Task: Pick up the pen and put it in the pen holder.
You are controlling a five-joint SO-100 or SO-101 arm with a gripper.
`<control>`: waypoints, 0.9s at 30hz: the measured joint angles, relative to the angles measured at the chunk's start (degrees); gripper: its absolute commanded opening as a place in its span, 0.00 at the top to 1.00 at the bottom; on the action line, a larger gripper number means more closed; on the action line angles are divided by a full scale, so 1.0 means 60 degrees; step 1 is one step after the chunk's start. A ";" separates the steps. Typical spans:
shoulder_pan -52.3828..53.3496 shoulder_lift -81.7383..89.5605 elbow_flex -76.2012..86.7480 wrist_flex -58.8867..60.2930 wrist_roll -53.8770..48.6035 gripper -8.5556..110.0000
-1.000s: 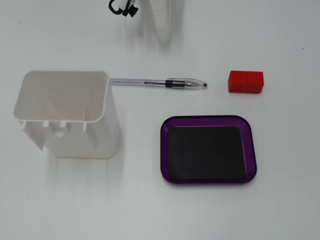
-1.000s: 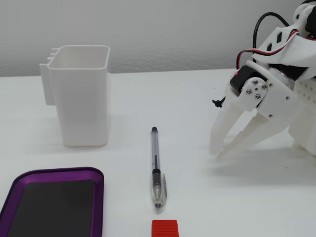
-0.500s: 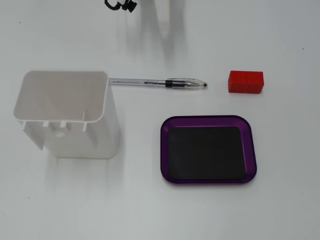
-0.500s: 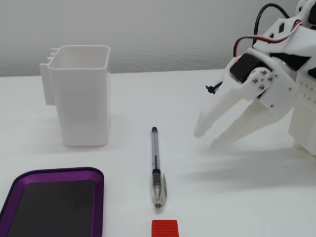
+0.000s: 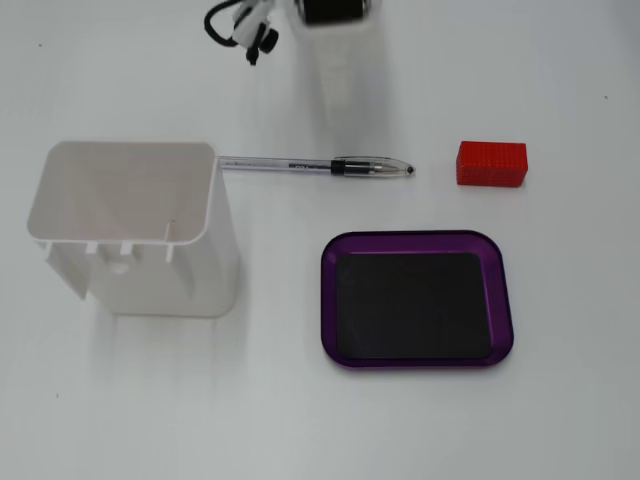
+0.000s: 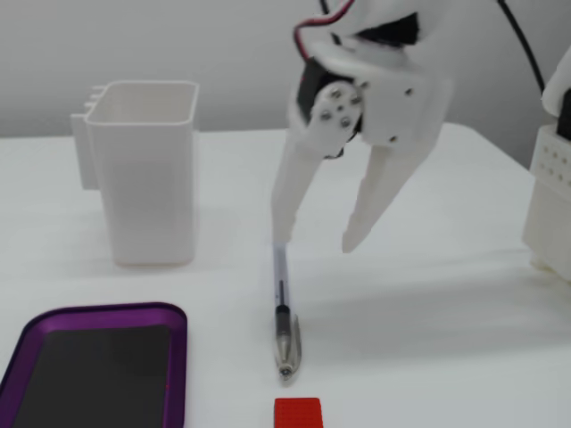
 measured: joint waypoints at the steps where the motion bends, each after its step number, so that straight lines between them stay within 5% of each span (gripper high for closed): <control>1: 0.0015 -0.0542 -0.0234 0.0029 0.0073 0.71; 23: 0.0249 -0.1948 0.1348 -0.3457 0.0044 0.72; 27: 0.0249 -0.1948 0.1479 -0.3677 0.0015 0.80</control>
